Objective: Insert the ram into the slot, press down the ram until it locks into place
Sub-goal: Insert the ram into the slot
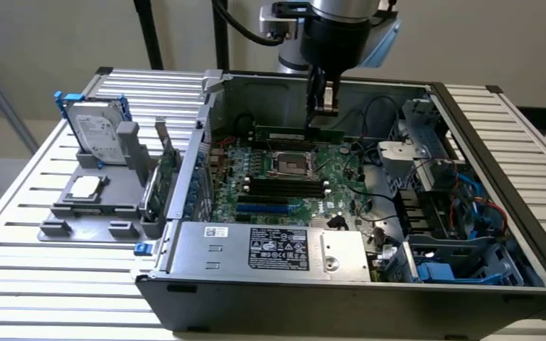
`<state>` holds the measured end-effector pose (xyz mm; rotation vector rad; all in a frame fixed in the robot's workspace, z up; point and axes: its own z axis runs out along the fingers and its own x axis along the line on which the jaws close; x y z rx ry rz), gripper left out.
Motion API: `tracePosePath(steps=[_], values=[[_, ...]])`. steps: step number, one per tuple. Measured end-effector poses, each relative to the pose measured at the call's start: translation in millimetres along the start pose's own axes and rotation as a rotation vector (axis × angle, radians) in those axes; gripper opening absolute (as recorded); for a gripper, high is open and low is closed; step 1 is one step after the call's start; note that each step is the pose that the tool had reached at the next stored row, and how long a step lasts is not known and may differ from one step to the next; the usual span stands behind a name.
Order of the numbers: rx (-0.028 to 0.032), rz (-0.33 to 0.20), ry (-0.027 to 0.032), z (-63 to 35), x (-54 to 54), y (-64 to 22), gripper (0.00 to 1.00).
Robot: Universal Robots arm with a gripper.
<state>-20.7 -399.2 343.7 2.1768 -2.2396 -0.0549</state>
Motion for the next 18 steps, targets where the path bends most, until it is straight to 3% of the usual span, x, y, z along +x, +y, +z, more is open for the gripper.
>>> tracePosePath(steps=[7, 18], values=[[0.0002, 0.009, 0.0016, 13.0, -0.6, 8.8, 0.13], [0.0002, 0.008, 0.0017, 32.9, 5.3, 7.7, 0.13]])
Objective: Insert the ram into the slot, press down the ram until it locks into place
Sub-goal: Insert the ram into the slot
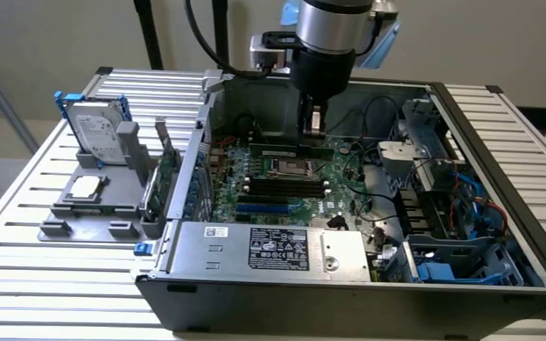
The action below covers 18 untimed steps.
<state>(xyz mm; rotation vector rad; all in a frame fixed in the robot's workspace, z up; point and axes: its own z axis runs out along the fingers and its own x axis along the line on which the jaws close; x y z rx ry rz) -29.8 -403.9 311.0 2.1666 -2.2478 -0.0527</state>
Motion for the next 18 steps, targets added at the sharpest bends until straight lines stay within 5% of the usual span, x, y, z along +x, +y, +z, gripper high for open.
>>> tracePosePath(steps=[18], values=[[0.0000, -0.002, 0.0000, 32.5, 2.9, -3.4, 0.13]])
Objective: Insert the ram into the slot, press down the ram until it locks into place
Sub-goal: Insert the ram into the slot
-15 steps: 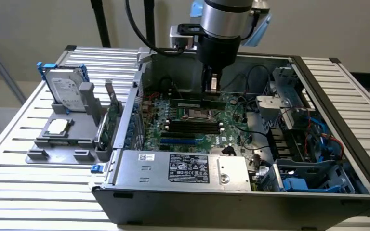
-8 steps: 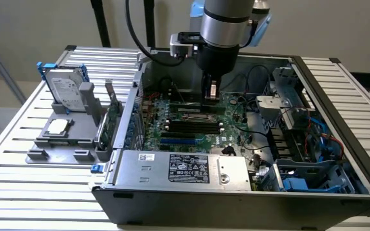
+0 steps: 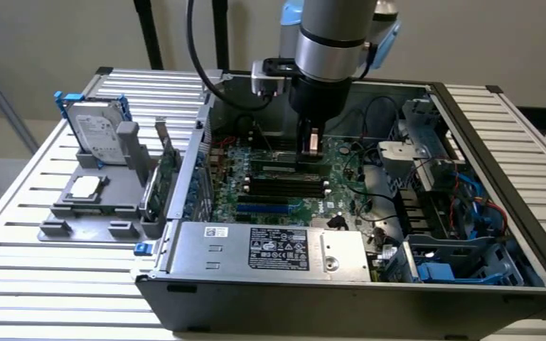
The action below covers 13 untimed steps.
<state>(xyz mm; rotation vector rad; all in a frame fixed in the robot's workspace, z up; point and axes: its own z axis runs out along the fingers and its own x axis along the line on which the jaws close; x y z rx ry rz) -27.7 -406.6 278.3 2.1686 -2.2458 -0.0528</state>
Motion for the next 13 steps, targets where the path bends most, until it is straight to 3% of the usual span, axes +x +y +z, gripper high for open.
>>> tracePosePath(steps=[13], values=[[-0.0007, -0.022, 0.0009, 23.3, 0.2, -3.0, 0.13]])
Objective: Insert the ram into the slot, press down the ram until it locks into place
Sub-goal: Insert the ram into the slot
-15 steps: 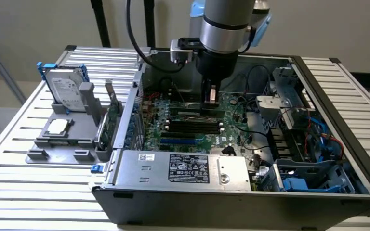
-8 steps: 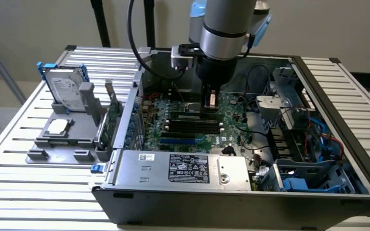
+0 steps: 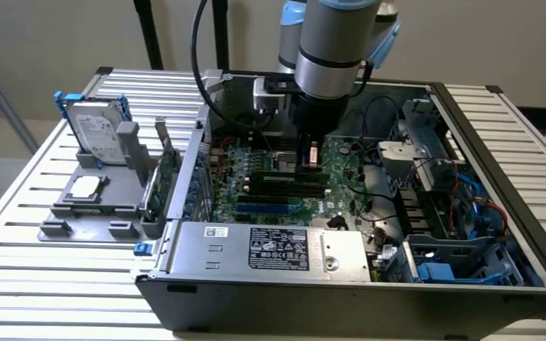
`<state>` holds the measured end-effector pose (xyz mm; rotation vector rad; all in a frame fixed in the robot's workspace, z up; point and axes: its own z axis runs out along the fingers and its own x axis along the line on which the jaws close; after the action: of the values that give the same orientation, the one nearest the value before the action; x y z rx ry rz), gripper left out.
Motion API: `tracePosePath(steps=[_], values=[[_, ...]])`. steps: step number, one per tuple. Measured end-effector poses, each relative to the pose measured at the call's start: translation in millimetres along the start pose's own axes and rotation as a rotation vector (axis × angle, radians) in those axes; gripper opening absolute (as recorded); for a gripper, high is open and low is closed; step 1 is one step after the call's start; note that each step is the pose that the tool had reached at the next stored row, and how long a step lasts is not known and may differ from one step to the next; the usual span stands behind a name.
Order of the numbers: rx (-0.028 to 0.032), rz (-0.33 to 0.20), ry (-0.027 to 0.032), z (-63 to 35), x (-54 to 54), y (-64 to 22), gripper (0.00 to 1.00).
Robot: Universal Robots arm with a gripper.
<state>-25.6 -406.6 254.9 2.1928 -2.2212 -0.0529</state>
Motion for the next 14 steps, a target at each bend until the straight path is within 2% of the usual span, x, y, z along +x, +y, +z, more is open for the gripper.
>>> tracePosePath(steps=[2, 5, 12, 14], values=[[-0.0012, -0.010, 0.0003, 2.5, 0.0, -0.2, 0.13], [-0.0068, -0.024, 0.0011, 4.8, 0.1, -0.4, 0.13], [-0.0293, -0.029, 0.0006, 10.4, 0.0, -6.2, 0.13], [-0.0330, -0.029, 0.0001, 12.3, 0.0, -7.0, 0.13]])
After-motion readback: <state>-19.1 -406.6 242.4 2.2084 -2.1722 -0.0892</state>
